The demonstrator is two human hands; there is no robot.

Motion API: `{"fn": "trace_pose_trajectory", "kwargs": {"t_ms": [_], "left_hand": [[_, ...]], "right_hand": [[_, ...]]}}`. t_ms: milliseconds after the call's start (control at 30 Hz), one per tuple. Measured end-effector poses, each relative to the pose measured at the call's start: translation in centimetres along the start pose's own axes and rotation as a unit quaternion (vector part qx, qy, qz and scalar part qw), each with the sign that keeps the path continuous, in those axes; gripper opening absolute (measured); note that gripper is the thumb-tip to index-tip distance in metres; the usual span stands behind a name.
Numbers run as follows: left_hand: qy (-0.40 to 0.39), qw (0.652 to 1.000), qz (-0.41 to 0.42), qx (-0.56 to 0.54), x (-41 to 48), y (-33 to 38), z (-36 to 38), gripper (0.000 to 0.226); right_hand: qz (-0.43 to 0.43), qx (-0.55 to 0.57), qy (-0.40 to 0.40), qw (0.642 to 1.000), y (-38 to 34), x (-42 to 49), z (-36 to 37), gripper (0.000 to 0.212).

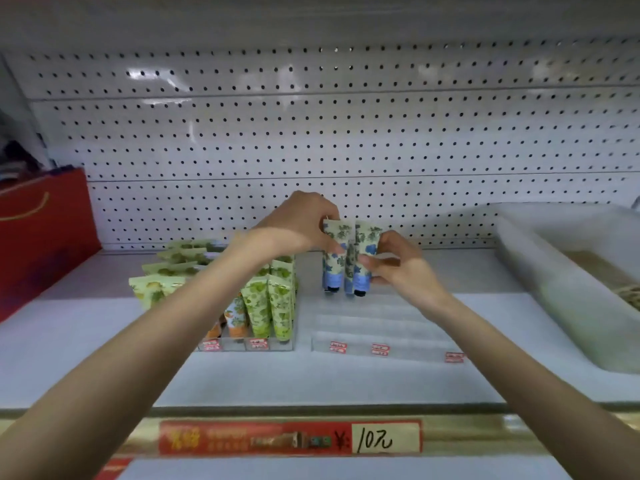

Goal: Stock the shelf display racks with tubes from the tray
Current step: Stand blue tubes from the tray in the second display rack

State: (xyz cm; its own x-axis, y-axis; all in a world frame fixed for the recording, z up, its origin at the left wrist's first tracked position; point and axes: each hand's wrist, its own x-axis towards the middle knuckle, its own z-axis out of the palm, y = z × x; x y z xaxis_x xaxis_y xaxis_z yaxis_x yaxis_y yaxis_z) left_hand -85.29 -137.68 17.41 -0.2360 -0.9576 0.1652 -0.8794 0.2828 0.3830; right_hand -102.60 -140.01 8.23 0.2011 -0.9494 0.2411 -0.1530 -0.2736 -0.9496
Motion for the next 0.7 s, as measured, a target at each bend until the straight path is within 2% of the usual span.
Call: {"fn": "trace_pose_trajectory", "kwargs": {"t_ms": [133,267,433,533,700], "left_hand": [[-0.018,1.000,0.000,0.014,0.8,-0.7,0.9,0.046],[-0.045,0.998,0.004,0.037,1.4,-1.0,1.5,0.035],[-0.057,0.996,0.000,0.070,1.7,-1.3,2.2,0.039],[-0.065,0.995,-0.006,0.071,1.9,-1.6,2.4,0.027],[-0.077,0.993,0.000,0.091,1.8,-1.5,2.8,0.028]], "right_hand": [[0.002,0.002,0.032,0.999,1.2,-0.3,0.9,0.017],[0.006,-0.003,0.035,0.999,1.7,-0.3,1.1,0.018],[-0.001,-0.022,0.035,0.999,2.3,-0.2,1.5,0.021],[0.005,-0.040,0.018,0.999,2.7,-0.2,1.8,0.020],[0.022,-0.072,0.001,0.997,3.2,-0.1,2.1,0.023]]}}
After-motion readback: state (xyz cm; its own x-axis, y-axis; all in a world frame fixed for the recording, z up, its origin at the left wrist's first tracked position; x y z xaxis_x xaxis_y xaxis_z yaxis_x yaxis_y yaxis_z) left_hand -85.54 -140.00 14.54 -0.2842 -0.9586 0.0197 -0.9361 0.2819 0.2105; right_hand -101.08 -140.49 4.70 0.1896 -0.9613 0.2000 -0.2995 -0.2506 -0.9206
